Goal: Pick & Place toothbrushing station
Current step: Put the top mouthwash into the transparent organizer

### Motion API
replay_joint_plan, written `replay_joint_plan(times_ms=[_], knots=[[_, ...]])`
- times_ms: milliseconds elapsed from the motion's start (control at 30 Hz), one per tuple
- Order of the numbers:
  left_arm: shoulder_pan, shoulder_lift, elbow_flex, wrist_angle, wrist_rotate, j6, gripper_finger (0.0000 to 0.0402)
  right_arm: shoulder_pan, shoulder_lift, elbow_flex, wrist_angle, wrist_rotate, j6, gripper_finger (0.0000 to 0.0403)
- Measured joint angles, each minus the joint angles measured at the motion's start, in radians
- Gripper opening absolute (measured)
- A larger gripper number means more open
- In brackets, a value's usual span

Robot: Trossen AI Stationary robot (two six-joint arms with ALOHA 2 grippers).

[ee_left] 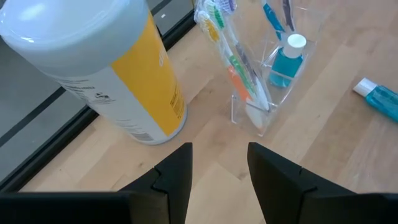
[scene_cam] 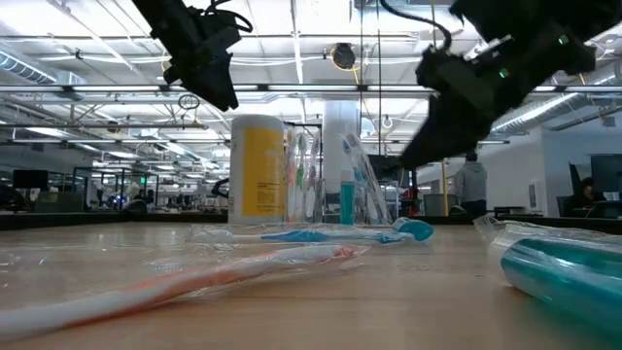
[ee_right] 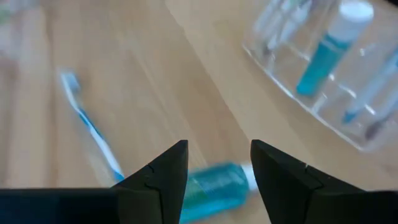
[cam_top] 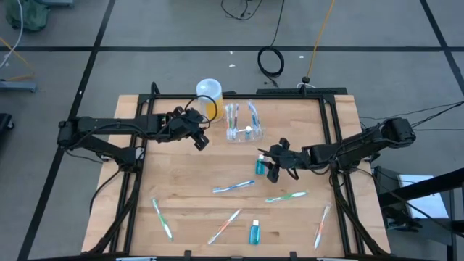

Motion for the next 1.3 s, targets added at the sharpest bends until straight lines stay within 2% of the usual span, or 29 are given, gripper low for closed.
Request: replay_joint_plan(times_ms=[133, 200, 267, 333, 433, 500, 633, 733, 867, 933, 1167, 1300], knots=[[0.0, 0.0, 0.0, 0.003, 0.0, 0.003, 0.0161, -0.019, 0.0, -0.085, 0.027, -0.015, -0.27, 0.0167], [0.0, 0.0, 0.0, 0.006, 0.0, 0.003, 0.0161, -0.029, 0.0, -0.128, 0.09, -0.092, -0.381, 0.0167], [0.0, 0.0, 0.0, 0.006, 0.0, 0.002, 0.0161, -0.04, 0.001, -0.174, 0.207, -0.196, -0.396, 0.0167], [0.0, 0.0, 0.0, 0.008, 0.0, 0.0, 0.0161, -0.041, 0.016, -0.219, 0.381, -0.255, -0.374, 0.0167], [0.0, 0.0, 0.0, 0.012, 0.0, 0.003, 0.0161, -0.037, 0.053, -0.282, 0.618, -0.266, -0.387, 0.0167], [0.0, 0.0, 0.0, 0.012, 0.0, 0.003, 0.0161, -0.037, 0.094, -0.291, 0.677, -0.266, -0.396, 0.0167], [0.0, 0.0, 0.0, 0.012, 0.0, 0.003, 0.0161, -0.029, 0.198, -0.274, 0.651, -0.264, -0.401, 0.0167], [0.0, 0.0, 0.0, 0.013, 0.0, 0.003, 0.0161, -0.012, 0.259, -0.229, 0.662, -0.262, -0.495, 0.0167], [0.0, 0.0, 0.0, 0.014, -0.002, 0.004, 0.0161, -0.012, 0.304, -0.168, 0.661, -0.185, -0.59, 0.0167], [0.0, 0.0, 0.0, 0.014, -0.002, 0.004, 0.0161, -0.022, 0.315, -0.151, 0.657, -0.182, -0.608, 0.0167], [-0.001, 0.0, 0.0, 0.01, 0.0, 0.006, 0.0161, -0.014, 0.259, -0.15, 0.638, -0.184, -0.556, 0.0167], [-0.001, 0.0, 0.0, 0.01, 0.001, 0.002, 0.0161, 0.01, 0.135, -0.15, 0.429, -0.181, -0.547, 0.0167]])
